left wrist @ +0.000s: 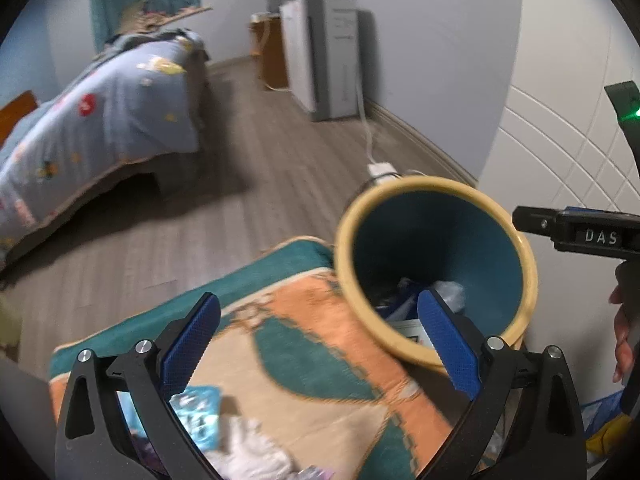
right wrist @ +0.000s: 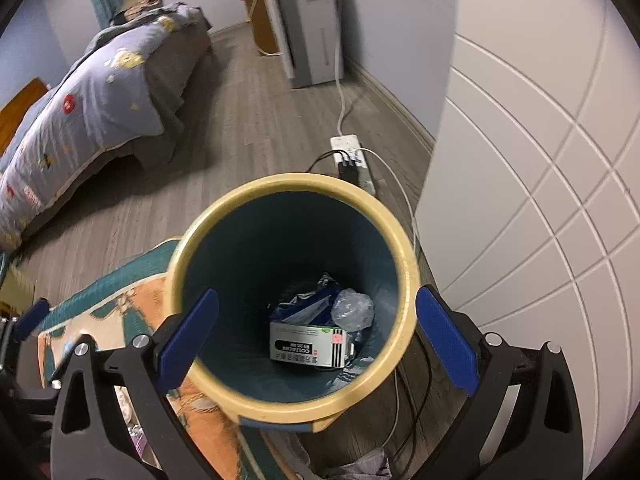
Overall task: Collect trash
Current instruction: 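Move both tools back from the bin toward the remaining trash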
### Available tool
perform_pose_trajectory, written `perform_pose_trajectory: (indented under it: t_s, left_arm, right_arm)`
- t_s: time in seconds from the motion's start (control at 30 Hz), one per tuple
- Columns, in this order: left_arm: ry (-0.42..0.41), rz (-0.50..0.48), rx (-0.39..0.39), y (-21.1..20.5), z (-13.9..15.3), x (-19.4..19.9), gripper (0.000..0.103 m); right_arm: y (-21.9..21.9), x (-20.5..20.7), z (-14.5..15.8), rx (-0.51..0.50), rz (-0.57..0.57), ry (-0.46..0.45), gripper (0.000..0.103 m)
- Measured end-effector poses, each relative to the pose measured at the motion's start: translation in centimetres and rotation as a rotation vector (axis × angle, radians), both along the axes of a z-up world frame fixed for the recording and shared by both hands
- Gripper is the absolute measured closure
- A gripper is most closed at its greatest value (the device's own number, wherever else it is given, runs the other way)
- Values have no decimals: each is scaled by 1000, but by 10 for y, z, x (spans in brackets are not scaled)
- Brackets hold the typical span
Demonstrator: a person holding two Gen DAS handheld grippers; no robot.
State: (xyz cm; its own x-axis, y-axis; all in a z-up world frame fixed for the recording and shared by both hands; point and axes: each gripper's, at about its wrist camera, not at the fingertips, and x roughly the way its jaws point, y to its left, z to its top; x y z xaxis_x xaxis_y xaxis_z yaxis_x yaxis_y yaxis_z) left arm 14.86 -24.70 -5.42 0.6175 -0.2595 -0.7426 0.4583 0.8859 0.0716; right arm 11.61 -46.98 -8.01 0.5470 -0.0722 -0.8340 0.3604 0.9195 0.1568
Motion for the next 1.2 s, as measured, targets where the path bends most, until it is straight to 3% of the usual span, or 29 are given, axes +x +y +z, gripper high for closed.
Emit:
perform_pose_trajectory:
  t_s: [0.27,0.4,0.53,0.67,0.8,0.93,1.07,1.2]
  left_arm:
    - [-107,57,-2,61,46,-42,5]
    - [-111,122,-40,104,68,-59,5]
    - [-92,247,-104,160,81,-76,5]
    - [-89,324,-32,192,76,-97,5]
    - [-78,371,-33,217,73,-121,5]
    - [-41,422,-100,240,61,-143,5]
    - [40,433,-131,254,32,-161,5]
    - [12,383,23,244,14,-171,5]
  right_arm:
    - [51,-4,32,-35,124,-45,6]
    - [81,-10,42,1,198,-44,6]
    - [116,-24,54,11,262,-52,6]
    - [144,-40,63,50,295,-74,6]
    - [173,-57,60,43,328,-65,6]
    - [198,-74,44,44,330,-28,6]
    - [218,-87,18,78,312,32,6]
    - [232,-92,0,43,320,86,6]
